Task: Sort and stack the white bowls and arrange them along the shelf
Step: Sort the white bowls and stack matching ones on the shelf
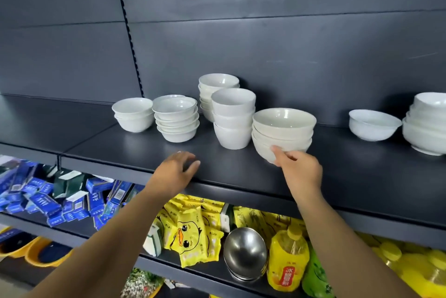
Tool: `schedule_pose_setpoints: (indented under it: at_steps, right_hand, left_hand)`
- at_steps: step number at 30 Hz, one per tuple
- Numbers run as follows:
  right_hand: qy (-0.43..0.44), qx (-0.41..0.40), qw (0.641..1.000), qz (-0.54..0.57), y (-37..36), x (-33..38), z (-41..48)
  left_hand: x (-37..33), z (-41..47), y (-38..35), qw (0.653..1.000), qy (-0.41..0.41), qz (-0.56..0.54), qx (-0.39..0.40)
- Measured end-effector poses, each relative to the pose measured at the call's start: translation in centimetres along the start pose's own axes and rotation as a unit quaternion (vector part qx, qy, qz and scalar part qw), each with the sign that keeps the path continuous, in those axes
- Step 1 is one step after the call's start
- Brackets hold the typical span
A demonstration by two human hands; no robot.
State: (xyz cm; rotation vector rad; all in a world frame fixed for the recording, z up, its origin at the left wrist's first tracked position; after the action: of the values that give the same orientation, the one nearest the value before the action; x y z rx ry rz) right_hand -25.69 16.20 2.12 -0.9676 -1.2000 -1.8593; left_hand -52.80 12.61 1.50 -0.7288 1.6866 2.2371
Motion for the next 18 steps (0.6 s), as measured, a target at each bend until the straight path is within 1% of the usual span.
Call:
schedule_pose_setpoints:
  at_steps: [4,7,9,11,14,18]
  right_hand:
    - [-0.016,-0.054,0.998,-0.020,0.4,-0.3,-0.9]
    - [-0.004,-0.113,0.992,-0.052,1.1,0.2,-1.4]
    - [-0.018,-0.133,0.991,-0.025,1.4,0.2,-1.6]
    - [-0.038,-0.132,0.991,0.002,1.2,0.0,-1.7]
    - [-0.044,-0.091,0.995,-0.011,0.7,0.0,-1.7]
    - [-0.052,-0.053,0.997,-0.030,0.2,0.3,-2.2]
  left_hand:
    - [2.0,-0.7,-2.1,0.991,-0.074,0.115,-0.007]
    - [2.3,-1.0,-2.3,0.984,-0.099,0.149,0.004]
    - [2.5,-0.9,-2.3,0.981,-0.117,0.155,0.019]
    - [2.7,-0.7,-2.1,0.976,-0.147,0.156,0.037]
    - [2.9,-0.6,-1.9,0.970,-0.184,0.152,0.054]
    - [3.0,-0.7,-1.5,0.965,-0.217,0.142,0.035]
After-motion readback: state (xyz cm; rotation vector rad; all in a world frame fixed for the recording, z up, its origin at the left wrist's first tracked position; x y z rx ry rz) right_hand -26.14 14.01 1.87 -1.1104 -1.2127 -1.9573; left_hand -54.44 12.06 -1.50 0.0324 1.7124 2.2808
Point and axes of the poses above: each hand's wrist, its own z-axis towards the middle knuckle, its own y-axis out of the back of the hand, x = y × z, the point moved 7 cm from there along z, towards the middle knuckle, and after that the axes turned 4 degrees about y, right-handed, at the moved point
